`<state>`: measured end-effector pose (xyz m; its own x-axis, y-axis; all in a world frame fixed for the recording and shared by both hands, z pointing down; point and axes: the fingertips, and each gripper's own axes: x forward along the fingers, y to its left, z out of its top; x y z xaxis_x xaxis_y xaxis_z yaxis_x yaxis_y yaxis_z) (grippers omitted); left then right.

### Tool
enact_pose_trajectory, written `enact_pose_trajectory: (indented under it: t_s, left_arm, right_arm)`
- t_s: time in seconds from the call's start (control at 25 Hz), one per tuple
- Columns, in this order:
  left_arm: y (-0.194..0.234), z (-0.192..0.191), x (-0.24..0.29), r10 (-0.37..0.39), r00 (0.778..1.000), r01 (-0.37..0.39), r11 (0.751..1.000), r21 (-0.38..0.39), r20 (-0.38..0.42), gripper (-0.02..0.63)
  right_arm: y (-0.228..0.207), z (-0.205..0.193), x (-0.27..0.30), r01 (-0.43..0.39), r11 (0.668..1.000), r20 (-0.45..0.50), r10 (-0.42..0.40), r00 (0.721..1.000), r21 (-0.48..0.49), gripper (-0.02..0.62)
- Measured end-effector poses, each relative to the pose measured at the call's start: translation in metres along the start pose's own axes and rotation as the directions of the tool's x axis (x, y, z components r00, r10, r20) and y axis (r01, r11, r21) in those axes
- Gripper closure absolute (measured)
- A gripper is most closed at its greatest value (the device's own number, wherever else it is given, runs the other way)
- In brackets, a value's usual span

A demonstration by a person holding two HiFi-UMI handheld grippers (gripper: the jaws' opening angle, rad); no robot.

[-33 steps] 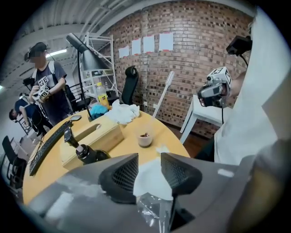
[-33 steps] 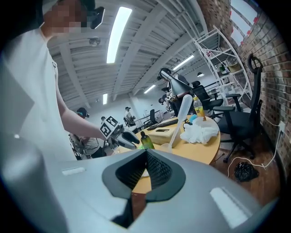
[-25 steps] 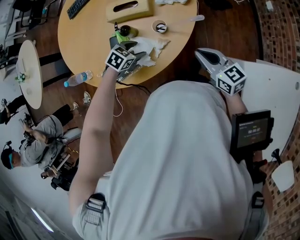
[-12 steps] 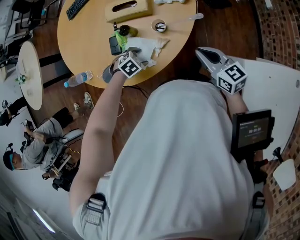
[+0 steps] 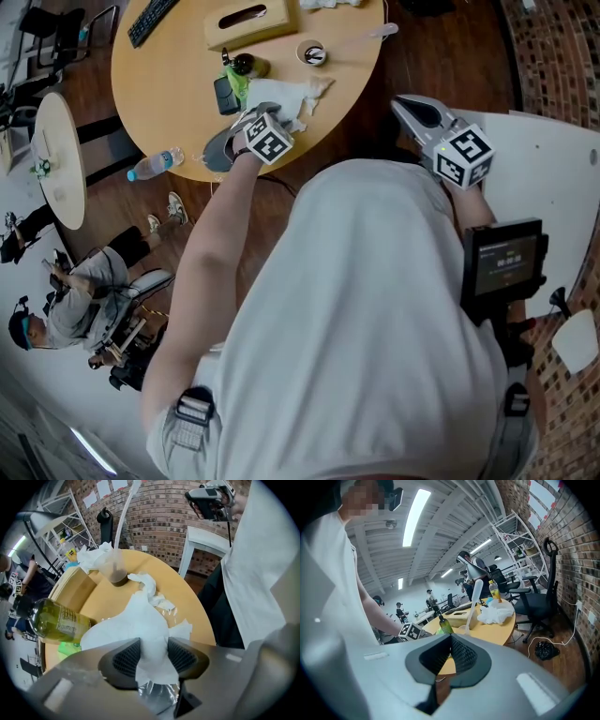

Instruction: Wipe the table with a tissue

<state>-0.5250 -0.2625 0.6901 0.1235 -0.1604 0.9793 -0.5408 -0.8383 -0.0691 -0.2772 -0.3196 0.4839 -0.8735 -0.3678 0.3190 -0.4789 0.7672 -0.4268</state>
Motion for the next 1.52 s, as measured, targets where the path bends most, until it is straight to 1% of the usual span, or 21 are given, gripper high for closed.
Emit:
enact_pose_trajectory:
  t_s: [0.12, 0.24, 0.36, 0.44, 0.56, 0.64, 0.72, 0.8, 0.92, 1.08, 1.16, 1.24, 1.32, 1.44, 1.52]
  left_arm:
    - [0.002, -0.002, -0.004, 0.028, 1.0, -0.027, 1.0, -0.01, 0.013, 0.484]
    - [0.004, -0.001, -0.014, 0.046, 0.997, -0.043, 0.997, -0.057, 0.054, 0.543]
    - [0.011, 0.004, -0.03, 0.074, 0.989, -0.056, 0.988, -0.147, 0.125, 0.551]
    - [0.017, 0.013, -0.046, 0.099, 0.977, -0.057, 0.975, -0.216, 0.188, 0.552]
    - [0.027, 0.026, -0.071, 0.146, 0.952, -0.063, 0.954, -0.293, 0.268, 0.557]
    - [0.032, 0.035, -0.09, 0.181, 0.931, -0.07, 0.941, -0.332, 0.318, 0.557]
    - [0.033, 0.047, -0.111, 0.215, 0.898, -0.06, 0.924, -0.377, 0.385, 0.557]
    - [0.028, 0.06, -0.13, 0.226, 0.858, -0.03, 0.919, -0.394, 0.461, 0.557]
    - [0.012, 0.082, -0.146, 0.197, 0.809, 0.028, 0.928, -0.371, 0.553, 0.557]
    - [-0.011, 0.115, -0.154, 0.121, 0.758, 0.112, 0.944, -0.311, 0.641, 0.557]
    - [-0.025, 0.129, -0.157, 0.074, 0.735, 0.149, 0.952, -0.266, 0.674, 0.557]
    - [-0.042, 0.144, -0.158, 0.015, 0.709, 0.185, 0.961, -0.206, 0.705, 0.558]
    - [-0.059, 0.157, -0.154, -0.055, 0.681, 0.227, 0.964, -0.139, 0.73, 0.558]
    - [-0.076, 0.166, -0.144, -0.157, 0.644, 0.298, 0.953, -0.057, 0.749, 0.56]
    - [-0.077, 0.174, -0.136, -0.203, 0.627, 0.335, 0.942, -0.025, 0.752, 0.561]
  right_arm:
    - [0.006, 0.001, -0.001, 0.009, 1.0, 0.008, -0.009, 1.0, -0.001, 0.589]
    - [0.011, 0.002, -0.001, 0.011, 1.0, 0.015, -0.011, 1.0, -0.008, 0.589]
    - [0.011, 0.0, -0.002, 0.015, 1.0, 0.019, -0.015, 1.0, -0.005, 0.589]
    - [0.01, -0.002, -0.004, 0.019, 1.0, 0.021, -0.019, 1.0, -0.001, 0.588]
    - [0.008, -0.002, -0.005, 0.025, 1.0, 0.027, -0.025, 0.999, 0.003, 0.589]
    - [0.009, 0.0, -0.006, 0.031, 0.999, 0.033, -0.032, 0.999, 0.004, 0.588]
    - [0.012, -0.001, -0.009, 0.044, 0.999, 0.039, -0.044, 0.998, 0.002, 0.589]
    - [0.018, -0.002, -0.013, 0.066, 0.998, 0.047, -0.065, 0.997, -0.003, 0.589]
    - [0.026, -0.006, -0.02, 0.103, 0.995, 0.061, -0.103, 0.993, -0.004, 0.588]
    - [0.029, -0.011, -0.034, 0.159, 0.987, 0.084, -0.159, 0.984, 0.011, 0.588]
    - [0.032, -0.015, -0.046, 0.199, 0.98, 0.095, -0.2, 0.975, 0.022, 0.589]
    - [0.035, -0.02, -0.063, 0.259, 0.965, 0.107, -0.261, 0.959, 0.034, 0.588]
    - [0.037, -0.026, -0.081, 0.329, 0.943, 0.12, -0.333, 0.935, 0.051, 0.588]
    - [0.037, -0.041, -0.093, 0.4, 0.912, 0.139, -0.409, 0.902, 0.088, 0.588]
    - [0.03, -0.047, -0.096, 0.427, 0.898, 0.147, -0.439, 0.886, 0.106, 0.588]
